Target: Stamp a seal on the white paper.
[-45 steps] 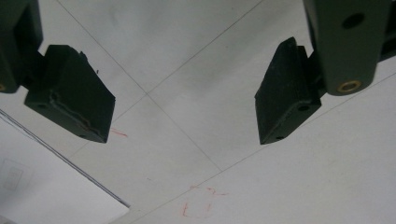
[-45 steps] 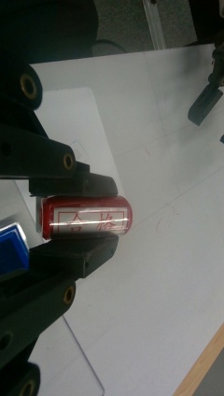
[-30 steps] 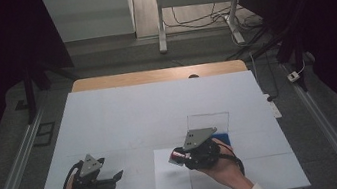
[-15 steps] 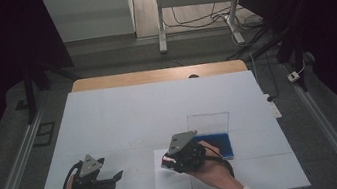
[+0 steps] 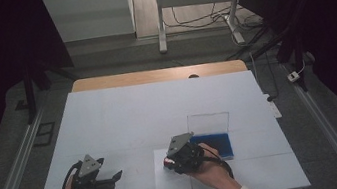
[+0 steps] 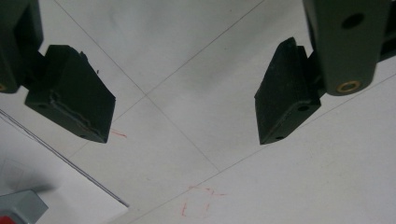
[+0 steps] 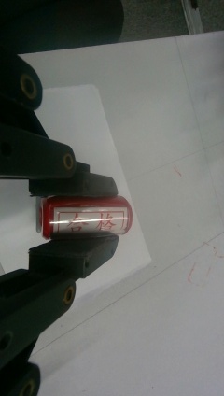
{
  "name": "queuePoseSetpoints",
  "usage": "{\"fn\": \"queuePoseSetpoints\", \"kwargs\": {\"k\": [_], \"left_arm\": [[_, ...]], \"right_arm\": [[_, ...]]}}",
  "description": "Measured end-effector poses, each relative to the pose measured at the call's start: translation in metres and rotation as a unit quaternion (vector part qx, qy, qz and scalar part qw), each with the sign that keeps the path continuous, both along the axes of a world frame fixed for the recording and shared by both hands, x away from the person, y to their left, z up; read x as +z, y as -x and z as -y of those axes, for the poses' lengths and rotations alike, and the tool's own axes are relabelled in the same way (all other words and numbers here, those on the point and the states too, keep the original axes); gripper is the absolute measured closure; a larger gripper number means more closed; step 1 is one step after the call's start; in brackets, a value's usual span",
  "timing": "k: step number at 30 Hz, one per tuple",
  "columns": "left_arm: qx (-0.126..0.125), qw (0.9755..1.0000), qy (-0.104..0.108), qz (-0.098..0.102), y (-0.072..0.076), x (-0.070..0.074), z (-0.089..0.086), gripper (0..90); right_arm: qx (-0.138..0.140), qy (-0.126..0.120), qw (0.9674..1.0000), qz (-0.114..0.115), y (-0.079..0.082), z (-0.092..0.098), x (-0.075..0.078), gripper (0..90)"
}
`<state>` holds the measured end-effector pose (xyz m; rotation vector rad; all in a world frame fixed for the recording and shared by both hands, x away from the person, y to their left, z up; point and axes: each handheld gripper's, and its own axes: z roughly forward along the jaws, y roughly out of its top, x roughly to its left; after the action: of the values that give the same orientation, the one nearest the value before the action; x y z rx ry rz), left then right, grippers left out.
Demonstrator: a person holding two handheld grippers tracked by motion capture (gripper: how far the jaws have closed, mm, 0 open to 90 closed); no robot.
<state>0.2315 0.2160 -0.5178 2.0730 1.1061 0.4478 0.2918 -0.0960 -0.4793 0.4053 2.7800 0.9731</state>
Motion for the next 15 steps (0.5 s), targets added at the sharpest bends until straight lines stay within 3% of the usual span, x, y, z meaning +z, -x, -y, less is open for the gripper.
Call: {"fn": "queuePoseSetpoints", "kwargs": {"k": [15], "left_arm": [[-0.001, 1.0000, -0.002, -0.001, -0.0003, -0.0004, -0.0001, 20.6]], "right_arm": [[0.002, 0.012, 0.9999, 0.000, -0.0013, -0.0013, -0.0065, 69.9]]}}
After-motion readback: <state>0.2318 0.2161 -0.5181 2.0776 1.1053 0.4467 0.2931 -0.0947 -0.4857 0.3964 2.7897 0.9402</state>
